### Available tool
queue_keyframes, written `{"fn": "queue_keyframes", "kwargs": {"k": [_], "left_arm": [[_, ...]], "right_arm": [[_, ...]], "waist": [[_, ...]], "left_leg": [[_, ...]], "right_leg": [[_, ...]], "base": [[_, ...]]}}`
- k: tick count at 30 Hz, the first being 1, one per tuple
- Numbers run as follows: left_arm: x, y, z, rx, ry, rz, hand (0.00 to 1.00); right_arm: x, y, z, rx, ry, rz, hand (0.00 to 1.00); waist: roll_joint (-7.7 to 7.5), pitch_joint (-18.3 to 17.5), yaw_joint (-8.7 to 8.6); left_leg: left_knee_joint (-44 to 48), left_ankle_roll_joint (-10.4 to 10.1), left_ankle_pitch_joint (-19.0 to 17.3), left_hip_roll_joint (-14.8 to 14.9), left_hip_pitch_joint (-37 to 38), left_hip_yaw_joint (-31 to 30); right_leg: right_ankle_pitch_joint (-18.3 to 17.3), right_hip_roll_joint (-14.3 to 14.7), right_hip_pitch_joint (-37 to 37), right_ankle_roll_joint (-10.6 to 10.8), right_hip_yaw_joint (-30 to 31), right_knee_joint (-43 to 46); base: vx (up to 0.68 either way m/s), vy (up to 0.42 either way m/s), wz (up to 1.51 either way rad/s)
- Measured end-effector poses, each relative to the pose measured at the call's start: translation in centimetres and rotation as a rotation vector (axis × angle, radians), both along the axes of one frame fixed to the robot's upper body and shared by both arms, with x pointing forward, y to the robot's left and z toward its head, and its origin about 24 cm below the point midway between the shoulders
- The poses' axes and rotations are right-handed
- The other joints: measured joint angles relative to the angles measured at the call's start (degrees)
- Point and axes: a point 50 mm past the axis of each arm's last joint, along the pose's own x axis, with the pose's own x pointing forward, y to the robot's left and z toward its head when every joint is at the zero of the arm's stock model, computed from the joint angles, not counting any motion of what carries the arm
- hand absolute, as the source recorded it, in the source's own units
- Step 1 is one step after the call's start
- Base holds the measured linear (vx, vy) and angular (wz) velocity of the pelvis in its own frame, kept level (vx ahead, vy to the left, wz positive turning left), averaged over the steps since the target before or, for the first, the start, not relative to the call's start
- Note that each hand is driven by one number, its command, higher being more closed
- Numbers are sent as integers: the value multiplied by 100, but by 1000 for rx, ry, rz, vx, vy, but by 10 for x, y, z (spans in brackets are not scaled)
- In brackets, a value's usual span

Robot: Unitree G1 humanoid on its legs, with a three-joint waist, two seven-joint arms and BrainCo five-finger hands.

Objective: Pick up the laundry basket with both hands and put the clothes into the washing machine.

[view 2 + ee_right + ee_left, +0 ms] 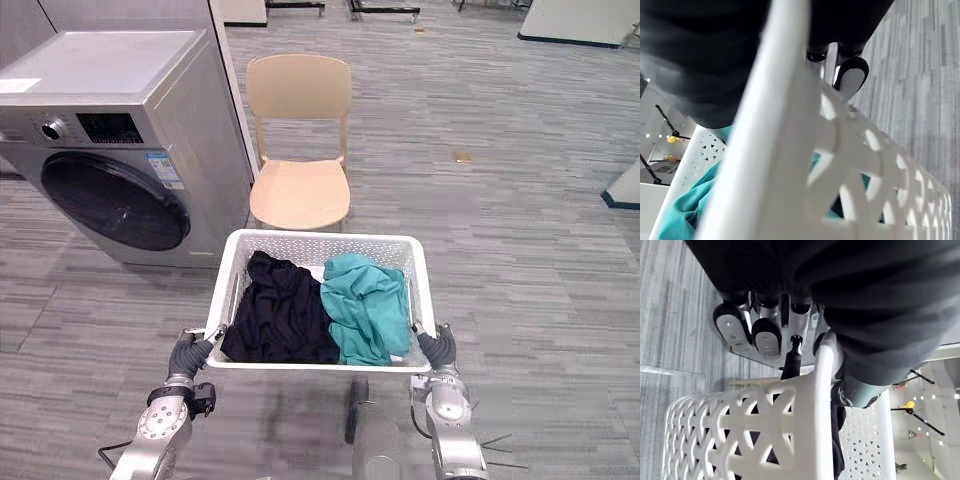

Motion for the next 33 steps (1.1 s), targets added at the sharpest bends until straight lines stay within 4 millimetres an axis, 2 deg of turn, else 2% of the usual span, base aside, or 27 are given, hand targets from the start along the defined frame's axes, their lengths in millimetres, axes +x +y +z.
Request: {"fn": "queue_keyframes", "kwargs": {"k": [1, 2, 3, 4, 5, 6, 7, 9, 10, 11, 13, 14, 15, 16, 17, 18, 20, 22, 23, 24, 25, 26, 28, 30, 31, 32, 33], "left_arm": [[-1, -1, -2, -3, 9, -1, 100], [-1, -4, -4, -11, 17, 2, 100], [-2, -4, -5, -14, 18, 4, 100], [1, -5, -3, -14, 7, 4, 100], [0, -4, -4, -22, 10, 20, 100], [-4, -2, -6, -26, 22, 37, 100], [-9, 0, -8, -23, 36, 41, 100], [-5, -1, -5, -27, 6, 39, 100], [-3, 0, -3, -26, -7, 42, 100], [2, -1, 1, -29, -25, 37, 100], [5, -1, 3, -26, -35, 32, 100], [5, -4, 2, -34, -35, 28, 100], [2, -9, 1, -50, -27, 22, 100], [1, -9, -1, -50, -19, 18, 100], [1, -6, -2, -35, -8, 16, 100], [1, -3, -1, -22, -10, 9, 100], [0, -3, -2, -21, -4, 8, 100], [-3, -2, -4, -19, 8, 13, 100], [-4, 0, -5, -15, 15, 13, 100], [-5, 1, -5, -10, 17, 12, 100], [-6, 3, -5, 3, 21, 8, 100], [-6, 5, -5, 9, 22, 6, 100], [-7, 7, -6, 20, 27, 3, 100], [-6, 8, -6, 26, 29, -1, 100], [-3, 9, -5, 41, 24, -14, 100], [1, 3, -9, 26, 36, -20, 100], [1, 2, -9, 26, 39, -23, 100]], "right_arm": [[-2, -1, -1, -4, 7, -1, 100], [-2, -4, -1, -12, 11, 1, 100], [-2, -4, 0, -14, 9, 3, 100], [0, -4, 3, -18, -4, 6, 100], [1, -3, 5, -21, -10, 17, 100], [1, 0, 5, -20, -9, 28, 100], [1, 1, 6, -21, -15, 30, 100], [5, 1, 10, -25, -35, 23, 100], [9, 2, 13, -19, -49, 24, 100], [11, 0, 15, -10, -61, 15, 100], [13, -1, 16, -5, -68, 12, 100], [12, -4, 17, -13, -72, 7, 100], [8, -9, 16, -30, -62, 2, 100], [7, -10, 12, -28, -47, -4, 100], [3, -6, 4, 0, -19, -21, 100], [2, -3, 3, 14, -18, -22, 100], [4, -3, 3, 12, -19, -16, 100], [3, -1, 1, 11, -7, -10, 100], [2, 0, -1, 13, 0, -8, 100], [2, 1, -1, 11, 3, -5, 100], [2, 3, -4, 12, 14, -3, 100], [0, 5, -9, 22, 34, -6, 100], [-1, 7, -11, 29, 41, -6, 100], [-1, 8, -11, 23, 43, -6, 100], [-3, 9, -13, 25, 48, -10, 100], [-3, 3, -14, 7, 60, -12, 100], [-3, 2, -15, 3, 64, -11, 100]], "waist": [[54, -44, -37], [266, -156, -27], [376, -214, 12], [603, -149, -13], [734, -43, 18], [744, -22, 95], [746, -9, 269], [633, 61, 301], [555, 112, 363], [496, 151, 448], [389, 219, 493], [350, 236, 466], [590, 135, 445], [622, 153, 423], [347, 76, 381], [177, 86, 397], [116, 105, 450], [130, 113, 461], [122, 123, 452], [107, 131, 449], [77, 145, 413], [57, 148, 361], [40, 146, 264], [-10, 129, 240], [-202, 135, 227], [-76, 158, 146], [-39, 136, 124]], "left_leg": [[65, -60, -38, 60, 77, -133], [467, -85, -52, 274, -22, -273], [904, -88, -51, 421, -227, -286], [2498, -234, 148, 803, -846, -206], [3841, -269, 973, 1140, -1301, -5], [4407, -221, 1780, 1344, -1465, 165], [5757, -67, 1787, 1853, -1982, 355], [6225, 133, 1293, 1993, -2620, 455], [6111, 172, 1003, 1990, -2969, 504], [5415, 43, 658, 1947, -3417, 563], [4094, -86, 618, 1743, -3664, 511], [2667, -352, 846, 1516, -3650, 331], [1252, -542, 1599, 1512, -3581, 30], [1302, -166, 1904, 1464, -3507, 35], [1176, -129, 1838, 1159, -3379, 126], [1215, 18, 1709, 970, -3375, 244], [1479, 202, 1456, 880, -3369, 436], [1587, 254, 1156, 884, -3195, 601], [1554, 285, 1009, 900, -2993, 746], [1515, 290, 941, 897, -2871, 825], [1418, 322, 857, 886, -2639, 941], [1268, 291, 813, 876, -2427, 1009], [1010, 245, 811, 862, -2218, 1069], [922, 237, 850, 824, -2164, 1151], [1000, 220, 839, 653, -2175, 1124], [1072, 192, 827, 697, -2230, 948], [1066, 190, 827, 730, -2272, 911]], "right_leg": [[401, 27, 28, -175, 34, 140], [472, 131, -6, -222, -60, 411], [365, 189, 25, -285, -162, 460], [42, 354, 310, -335, -405, 495], [-221, 553, 733, -383, -487, 466], [-347, 645, 982, -410, -438, 423], [-501, 764, 1662, -463, -400, 50], [-540, 733, 2223, -421, -357, -356], [-556, 645, 2507, -394, -317, -585], [-569, 504, 2815, -374, -315, -796], [-726, 252, 3068, -157, -315, -865], [-932, 78, 3202, 90, -320, -857], [-1139, 156, 3291, 297, -302, -843], [-1245, 109, 3427, 390, -283, -830], [-1316, -217, 3483, 433, -283, -827], [-1399, -445, 3471, 527, -259, -772], [-1410, -637, 3401, 558, -162, -565], [-1436, -756, 3129, 613, 25, 190], [-1438, -860, 2704, 746, 157, 1183], [-1410, -939, 2452, 871, 216, 1726], [-1449, -1071, 1994, 863, 224, 2606], [-1589, -1083, 1664, 754, 93, 3002], [-1752, -966, 1322, 623, -158, 2664], [-1654, -745, 1193, 515, -158, 1701], [-1122, -671, 1178, 304, -95, 973], [-1049, -600, 1238, 384, -137, 906], [-1043, -561, 1267, 375, -143, 767]], "base": [[785, -115, 63], [550, -111, 32], [670, -152, 43], [647, -165, 40], [642, -158, 27], [751, -138, -14], [737, -100, -17], [598, -64, 3], [519, 44, -4], [491, 85, -4], [463, 154, -1], [438, 207, 1], [425, 230, 4], [420, 279, 13], [503, 311, 15], [494, 288, 8], [347, 190, -23], [273, 196, -50], [167, 153, -56], [204, 163, -67], [227, 129, -53], [192, 95, -43], [183, 39, -17], [205, -18, 1], [242, -95, 38], [195, -89, 40], [184, -79, 20]]}}
